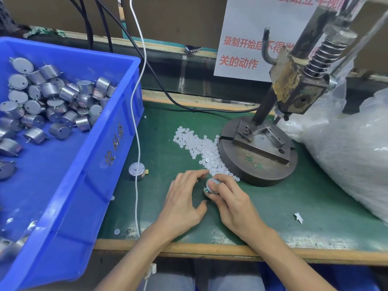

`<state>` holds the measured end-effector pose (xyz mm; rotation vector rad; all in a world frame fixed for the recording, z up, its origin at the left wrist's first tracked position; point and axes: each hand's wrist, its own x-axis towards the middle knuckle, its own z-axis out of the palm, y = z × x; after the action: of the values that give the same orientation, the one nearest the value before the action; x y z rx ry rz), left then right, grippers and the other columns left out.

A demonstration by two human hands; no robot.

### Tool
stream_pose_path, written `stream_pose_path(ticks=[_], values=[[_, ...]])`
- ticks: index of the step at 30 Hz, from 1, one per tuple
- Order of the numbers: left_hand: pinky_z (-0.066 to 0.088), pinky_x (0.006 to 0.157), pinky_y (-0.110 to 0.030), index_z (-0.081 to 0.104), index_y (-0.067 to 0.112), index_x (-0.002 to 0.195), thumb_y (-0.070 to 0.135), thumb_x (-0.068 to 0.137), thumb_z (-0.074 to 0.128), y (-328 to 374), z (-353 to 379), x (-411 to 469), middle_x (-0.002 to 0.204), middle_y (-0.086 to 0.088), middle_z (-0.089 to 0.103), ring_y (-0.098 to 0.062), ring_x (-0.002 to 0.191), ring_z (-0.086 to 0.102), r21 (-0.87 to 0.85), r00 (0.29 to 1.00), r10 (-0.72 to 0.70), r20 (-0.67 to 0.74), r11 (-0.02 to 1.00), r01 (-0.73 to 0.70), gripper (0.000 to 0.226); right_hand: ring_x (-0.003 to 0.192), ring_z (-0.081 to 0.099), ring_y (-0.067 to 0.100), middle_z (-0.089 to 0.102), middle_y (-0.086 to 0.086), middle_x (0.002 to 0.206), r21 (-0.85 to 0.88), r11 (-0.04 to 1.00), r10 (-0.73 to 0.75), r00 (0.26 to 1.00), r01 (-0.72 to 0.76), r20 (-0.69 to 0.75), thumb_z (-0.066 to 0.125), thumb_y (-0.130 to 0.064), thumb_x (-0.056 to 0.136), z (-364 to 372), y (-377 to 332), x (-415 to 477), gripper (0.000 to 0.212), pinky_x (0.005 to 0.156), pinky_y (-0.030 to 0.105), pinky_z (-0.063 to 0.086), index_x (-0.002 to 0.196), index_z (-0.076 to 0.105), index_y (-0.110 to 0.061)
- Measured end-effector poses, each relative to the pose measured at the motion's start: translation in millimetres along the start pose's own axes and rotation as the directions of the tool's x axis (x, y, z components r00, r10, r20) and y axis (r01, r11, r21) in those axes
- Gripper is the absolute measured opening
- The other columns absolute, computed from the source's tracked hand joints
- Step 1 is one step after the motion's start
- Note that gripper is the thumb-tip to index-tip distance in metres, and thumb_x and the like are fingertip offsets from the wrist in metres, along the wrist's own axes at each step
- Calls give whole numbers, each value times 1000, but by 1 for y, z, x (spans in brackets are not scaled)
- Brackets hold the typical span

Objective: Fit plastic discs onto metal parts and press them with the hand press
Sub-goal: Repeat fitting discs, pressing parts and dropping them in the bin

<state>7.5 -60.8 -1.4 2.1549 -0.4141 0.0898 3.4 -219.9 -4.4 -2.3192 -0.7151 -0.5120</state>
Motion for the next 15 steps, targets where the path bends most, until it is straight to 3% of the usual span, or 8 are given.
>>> stream_pose_path(ticks=[3,6,8,10,13,15], values=[[32,96,-18,47,28,127,18,68,58,1,0,-1,113,24,46,3,104,41,-31,1000,0,0,1000,0,61,76,60,23,58,13,106,-10,1000,-10,999,11,37,55,-8,89,0,-1,1,19,58,33,53,106,49,-14],[36,95,-22,48,24,126,17,69,58,1,1,-2,115,20,47,0,103,43,-43,999,25,-38,999,-27,58,78,61,25,58,11,105,-1,1000,17,999,-17,37,49,-16,93,0,-1,1,17,60,34,52,105,57,-7],[40,93,-24,54,16,122,9,70,63,3,3,-2,115,10,53,-6,103,48,20,987,136,-89,991,-134,53,80,60,18,57,7,103,4,998,61,997,-61,57,47,-20,94,1,1,1,20,66,32,51,104,59,-7],[42,90,-28,58,9,115,1,70,68,4,6,-1,111,2,60,-12,102,52,110,960,258,-108,963,-246,47,75,54,4,57,-4,92,83,986,142,988,-147,58,53,-18,93,0,2,0,10,67,21,46,101,59,-12],[45,81,-25,64,9,105,11,78,71,14,7,10,95,5,65,-8,89,55,96,947,306,-98,950,-297,29,61,53,7,60,-8,71,394,826,424,905,-402,35,58,-25,93,-12,2,1,10,60,18,42,97,51,-31],[43,71,-13,65,14,97,22,83,69,34,9,24,82,15,64,1,73,54,-21,975,201,-93,979,-204,17,53,51,11,62,-6,64,538,705,556,831,-463,-14,51,-41,92,-28,8,5,9,54,24,42,95,51,-33]])
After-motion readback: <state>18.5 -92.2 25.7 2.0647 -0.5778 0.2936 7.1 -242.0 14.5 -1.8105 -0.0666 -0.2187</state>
